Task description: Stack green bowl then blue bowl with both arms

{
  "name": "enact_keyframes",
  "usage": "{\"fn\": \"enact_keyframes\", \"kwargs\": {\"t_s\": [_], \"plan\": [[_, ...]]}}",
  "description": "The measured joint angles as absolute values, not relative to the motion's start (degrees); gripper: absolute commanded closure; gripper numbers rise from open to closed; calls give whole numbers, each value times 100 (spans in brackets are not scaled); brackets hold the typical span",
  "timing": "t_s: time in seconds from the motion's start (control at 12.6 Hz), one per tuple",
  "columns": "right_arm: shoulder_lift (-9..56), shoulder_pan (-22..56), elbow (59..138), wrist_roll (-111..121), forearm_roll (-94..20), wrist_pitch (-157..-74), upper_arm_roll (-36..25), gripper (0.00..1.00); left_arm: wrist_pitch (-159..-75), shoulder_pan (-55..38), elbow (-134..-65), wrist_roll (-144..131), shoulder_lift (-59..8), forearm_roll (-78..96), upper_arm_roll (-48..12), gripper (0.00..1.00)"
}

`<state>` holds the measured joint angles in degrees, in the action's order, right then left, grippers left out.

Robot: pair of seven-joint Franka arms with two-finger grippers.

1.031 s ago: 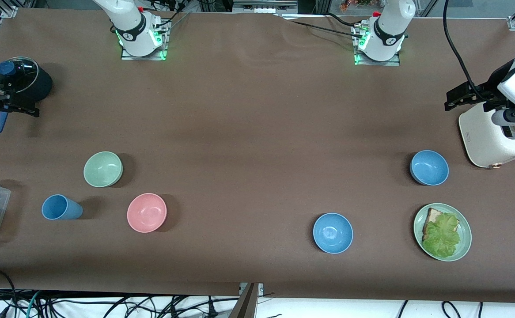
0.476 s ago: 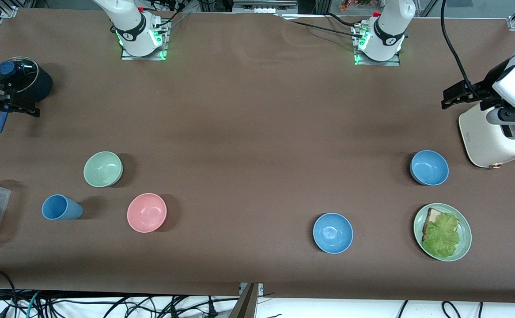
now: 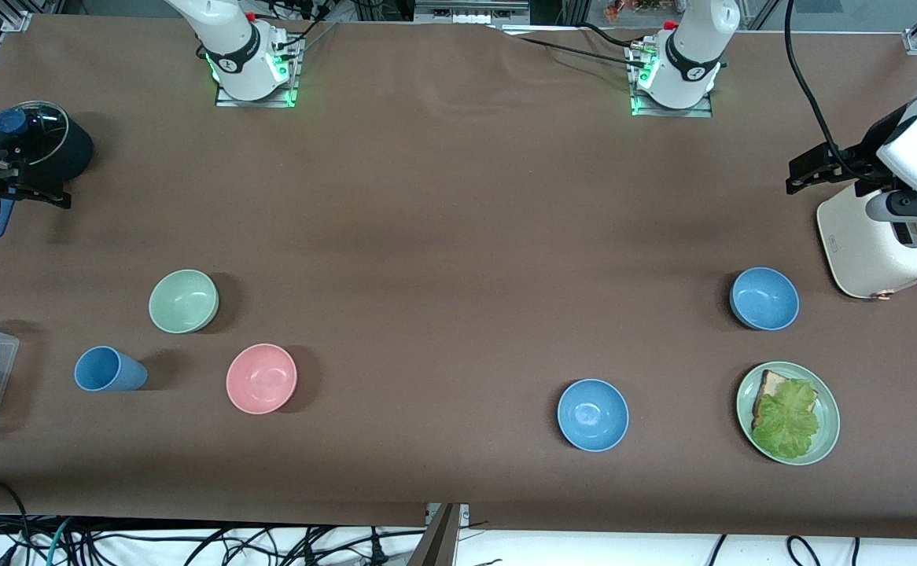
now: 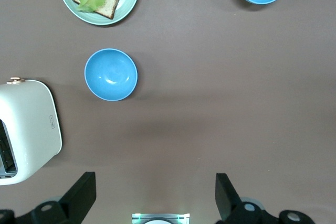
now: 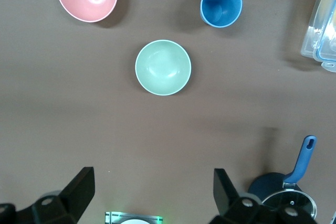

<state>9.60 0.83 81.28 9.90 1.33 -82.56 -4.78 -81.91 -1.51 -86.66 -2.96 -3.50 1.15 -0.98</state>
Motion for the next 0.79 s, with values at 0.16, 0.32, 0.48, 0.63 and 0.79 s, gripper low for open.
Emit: {"fn": "enact_keyframes", "kwargs": {"t_s": [0.16, 0.32, 0.48, 0.63, 0.79], "plan": [[961, 84, 8128, 990, 133, -8256, -476, 0, -8191, -123, -8667, -296, -350, 115, -97, 0], [962, 84, 8128, 990, 133, -8256, -475, 0, -8181, -110, -8671, -296, -350, 115, -97, 0], [962, 84, 8128, 990, 133, -8256, -475, 0, -8176, -103, -8673, -296, -350, 115, -97, 0], [963, 84, 8128, 990, 133, -8256, -475, 0, -8175, -102, -8673, -296, -350, 115, -97, 0], [963, 84, 8128, 990, 133, -8256, -475, 0, -8174, -102, -8673, -296, -350, 115, -97, 0]]}}
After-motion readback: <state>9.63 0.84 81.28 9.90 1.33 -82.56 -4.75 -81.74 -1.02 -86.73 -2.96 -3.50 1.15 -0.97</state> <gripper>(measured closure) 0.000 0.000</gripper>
